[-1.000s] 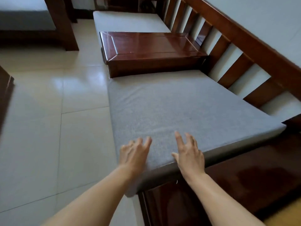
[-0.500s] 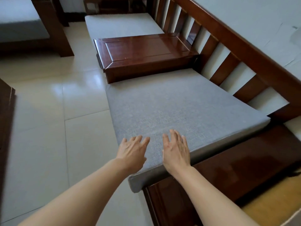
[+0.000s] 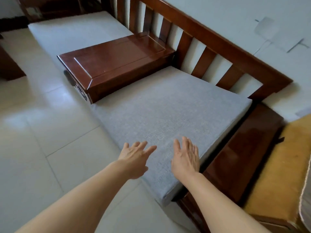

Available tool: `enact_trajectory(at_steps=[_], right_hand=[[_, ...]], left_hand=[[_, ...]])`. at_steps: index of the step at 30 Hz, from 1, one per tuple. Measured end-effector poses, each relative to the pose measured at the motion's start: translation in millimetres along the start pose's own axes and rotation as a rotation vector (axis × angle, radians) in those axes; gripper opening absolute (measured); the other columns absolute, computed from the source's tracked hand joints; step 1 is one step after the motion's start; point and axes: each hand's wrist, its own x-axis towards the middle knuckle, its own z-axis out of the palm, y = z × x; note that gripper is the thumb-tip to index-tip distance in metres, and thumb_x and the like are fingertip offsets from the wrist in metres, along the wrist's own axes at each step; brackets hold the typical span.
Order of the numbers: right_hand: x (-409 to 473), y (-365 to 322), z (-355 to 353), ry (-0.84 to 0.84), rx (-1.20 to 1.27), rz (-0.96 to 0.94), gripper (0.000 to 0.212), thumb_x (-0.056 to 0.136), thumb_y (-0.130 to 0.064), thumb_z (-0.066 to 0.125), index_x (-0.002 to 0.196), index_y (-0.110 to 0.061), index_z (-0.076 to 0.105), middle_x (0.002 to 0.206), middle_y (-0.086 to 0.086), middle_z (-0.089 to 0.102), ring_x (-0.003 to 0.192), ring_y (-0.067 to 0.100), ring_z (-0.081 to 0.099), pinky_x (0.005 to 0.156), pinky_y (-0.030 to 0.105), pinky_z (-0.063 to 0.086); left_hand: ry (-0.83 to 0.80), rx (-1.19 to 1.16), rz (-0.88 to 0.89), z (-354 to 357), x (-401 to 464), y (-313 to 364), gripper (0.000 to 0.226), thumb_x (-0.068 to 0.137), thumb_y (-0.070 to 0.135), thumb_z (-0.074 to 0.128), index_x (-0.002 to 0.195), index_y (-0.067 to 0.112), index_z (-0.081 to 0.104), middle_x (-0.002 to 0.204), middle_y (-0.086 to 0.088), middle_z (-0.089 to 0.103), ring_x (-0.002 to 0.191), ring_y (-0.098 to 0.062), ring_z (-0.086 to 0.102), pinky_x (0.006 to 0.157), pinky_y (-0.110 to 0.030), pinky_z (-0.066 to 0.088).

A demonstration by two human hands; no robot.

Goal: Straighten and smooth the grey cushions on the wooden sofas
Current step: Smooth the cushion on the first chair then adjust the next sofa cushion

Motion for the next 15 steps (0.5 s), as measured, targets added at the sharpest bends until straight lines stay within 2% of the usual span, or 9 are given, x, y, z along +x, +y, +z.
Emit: enact_trajectory(at_steps=[6, 11, 15], right_hand=[[18, 13, -11, -0.011, 0.118, 0.217, 0.076, 0.092, -0.016, 0.051, 0.151, -0.014, 0.005, 0.157, 0.016, -0.008, 0.145, 0.031, -0.006, 0.118, 0.039, 0.003], [57, 38, -13, 0.031, 0.175, 0.381, 0.078, 0.092, -0.023, 0.053, 0.152, -0.013, 0.003, 0.157, 0.016, -0.009, 0.145, 0.031, -0.009, 0.117, 0.041, -0.002], [89, 47, -9, 0.032, 0.216, 0.480, 0.078, 0.093, -0.018, 0.051, 0.151, -0.013, 0.000, 0.156, 0.016, -0.014, 0.144, 0.030, -0.015, 0.116, 0.042, -0.006]], left_hand=[[-0.064, 0.106, 0.153, -38, 52, -9, 0.082, 0.092, 0.040, 0.056, 0.151, 0.030, 0.000, 0.158, -0.005, 0.009, 0.142, -0.024, 0.016, 0.110, -0.047, 0.019], [-0.052, 0.171, 0.290, -68, 113, 3, 0.081, 0.092, 0.038, 0.056, 0.151, 0.029, 0.001, 0.158, -0.003, 0.009, 0.142, -0.023, 0.016, 0.111, -0.046, 0.019], [-0.058, 0.215, 0.388, -81, 164, 2, 0.085, 0.090, 0.037, 0.059, 0.151, 0.028, 0.001, 0.158, -0.002, 0.007, 0.143, -0.023, 0.015, 0.111, -0.047, 0.018]])
